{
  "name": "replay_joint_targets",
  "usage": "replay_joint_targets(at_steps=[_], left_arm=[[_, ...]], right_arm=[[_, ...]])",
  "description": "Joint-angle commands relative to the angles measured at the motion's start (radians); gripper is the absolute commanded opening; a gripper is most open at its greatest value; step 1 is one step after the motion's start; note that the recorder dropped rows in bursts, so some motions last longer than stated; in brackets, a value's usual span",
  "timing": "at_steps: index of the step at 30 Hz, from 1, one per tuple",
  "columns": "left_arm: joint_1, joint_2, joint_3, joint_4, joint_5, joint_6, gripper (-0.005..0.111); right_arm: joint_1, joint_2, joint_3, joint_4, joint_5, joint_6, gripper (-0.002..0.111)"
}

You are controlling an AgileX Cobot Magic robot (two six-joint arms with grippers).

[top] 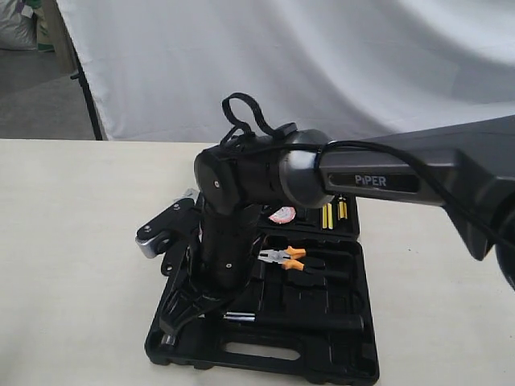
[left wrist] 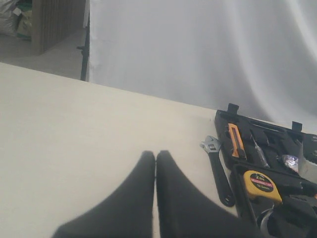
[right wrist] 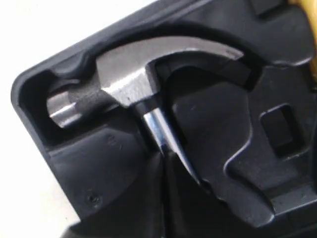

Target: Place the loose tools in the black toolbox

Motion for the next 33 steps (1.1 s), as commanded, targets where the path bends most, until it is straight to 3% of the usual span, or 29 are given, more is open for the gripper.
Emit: replay_joint_targets(at_steps=[1, 7, 16, 23, 33], left_arm=[[0.025, -0.003, -0.003, 0.004, -0.007, -0.005, 0.001], [0.025, -0.003, -0.003, 0.004, -0.007, -0.005, 0.001], [0.025, -0.003, -0.003, 0.004, -0.007, -0.005, 0.001], [0.025, -0.003, -0.003, 0.004, -0.007, -0.005, 0.001], [0.025, -0.003, -0.003, 0.004, -0.007, -0.005, 0.001]], right_arm=[[-0.005, 0.094, 0.018, -0.013, 0.046, 0.007, 0.0], [-0.005, 0.036, 0.018, -0.04, 0.06, 0.043, 0.0], [-0.005, -0.206, 0.018, -0.296, 0.05, 0.241, 0.0], [-0.005, -0.284, 0.019, -0.297, 0.091, 0.27, 0.0], [-0.007, -0.17, 0.281, -0.277, -0.309, 0.287, 0.0]])
